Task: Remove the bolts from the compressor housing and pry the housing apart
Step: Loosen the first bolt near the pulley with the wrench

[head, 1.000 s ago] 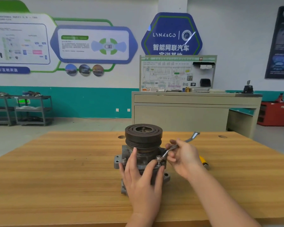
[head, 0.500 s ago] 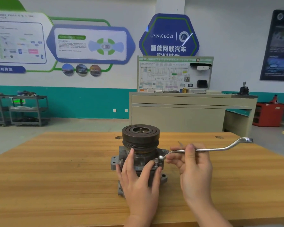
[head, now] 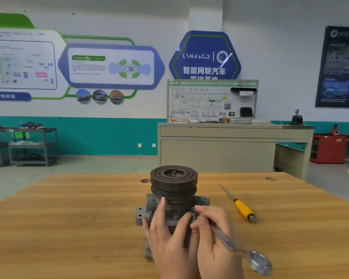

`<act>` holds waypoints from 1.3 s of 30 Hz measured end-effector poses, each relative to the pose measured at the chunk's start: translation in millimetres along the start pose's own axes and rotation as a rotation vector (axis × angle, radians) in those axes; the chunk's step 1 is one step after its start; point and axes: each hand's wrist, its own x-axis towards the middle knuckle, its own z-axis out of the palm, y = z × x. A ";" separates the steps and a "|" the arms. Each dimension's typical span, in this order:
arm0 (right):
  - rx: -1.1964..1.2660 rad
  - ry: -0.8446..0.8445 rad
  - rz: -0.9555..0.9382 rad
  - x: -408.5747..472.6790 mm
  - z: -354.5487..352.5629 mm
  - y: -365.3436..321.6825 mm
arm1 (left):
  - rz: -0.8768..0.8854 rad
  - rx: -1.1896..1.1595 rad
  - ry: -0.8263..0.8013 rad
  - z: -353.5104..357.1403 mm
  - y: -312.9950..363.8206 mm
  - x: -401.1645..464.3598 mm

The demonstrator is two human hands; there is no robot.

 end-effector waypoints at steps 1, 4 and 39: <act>0.067 0.041 0.069 -0.8 1.5 -2.5 | -0.002 0.002 -0.010 -0.3 -0.3 -0.3; 0.390 0.169 0.239 6.4 6.7 -4.2 | -0.058 -0.027 -0.029 0.8 5.0 3.5; 0.510 -0.087 0.506 48.2 -27.0 7.6 | -0.166 0.029 -0.033 6.3 13.4 8.7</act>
